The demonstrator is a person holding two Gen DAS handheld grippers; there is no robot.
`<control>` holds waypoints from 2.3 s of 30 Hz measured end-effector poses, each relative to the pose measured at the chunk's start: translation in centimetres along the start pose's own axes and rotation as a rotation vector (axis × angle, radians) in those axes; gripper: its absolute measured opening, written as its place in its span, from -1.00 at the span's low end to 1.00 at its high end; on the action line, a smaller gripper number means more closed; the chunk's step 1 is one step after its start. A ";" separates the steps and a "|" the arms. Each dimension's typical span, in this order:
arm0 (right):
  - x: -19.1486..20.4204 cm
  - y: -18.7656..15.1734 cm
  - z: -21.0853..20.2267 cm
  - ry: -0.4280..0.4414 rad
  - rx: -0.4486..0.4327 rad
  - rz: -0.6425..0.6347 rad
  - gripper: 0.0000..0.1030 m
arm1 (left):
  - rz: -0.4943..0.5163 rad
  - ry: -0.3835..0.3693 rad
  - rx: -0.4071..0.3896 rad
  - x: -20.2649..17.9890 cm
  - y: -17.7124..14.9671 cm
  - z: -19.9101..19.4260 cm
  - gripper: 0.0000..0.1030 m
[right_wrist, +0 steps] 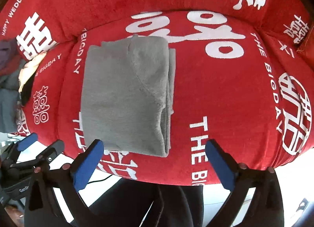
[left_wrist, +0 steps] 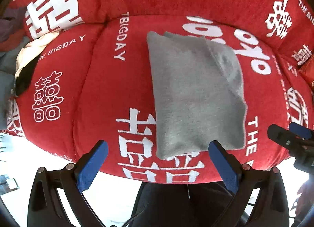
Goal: Fold small clothes
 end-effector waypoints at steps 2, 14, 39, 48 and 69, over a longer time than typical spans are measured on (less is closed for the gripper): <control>0.1 0.0 -0.7 0.007 0.002 0.018 1.00 | -0.012 -0.011 -0.002 0.1 0.2 -0.9 0.99; 1.7 0.6 -4.0 0.012 -0.013 0.029 1.00 | -0.007 0.028 -0.034 0.6 0.9 -4.2 0.99; 3.4 1.3 -4.8 -0.023 0.002 0.012 1.00 | -0.017 0.028 -0.057 2.0 2.1 -5.9 0.99; 3.8 1.4 -4.8 -0.033 0.004 0.005 1.00 | -0.013 0.031 -0.057 2.3 2.1 -5.9 0.99; 4.0 1.9 -4.9 -0.040 -0.003 0.003 1.00 | -0.004 0.032 -0.067 2.2 2.5 -6.1 0.99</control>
Point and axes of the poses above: each gripper's, at about its wrist camera, not at the fingertips, and z roughly the way its jaws point, x to its left, y to its top, the point moved 3 cm from there along z, roughly the way its jaws point, and after that the axes turned 13 degrees about -x, right-handed, at the moved point
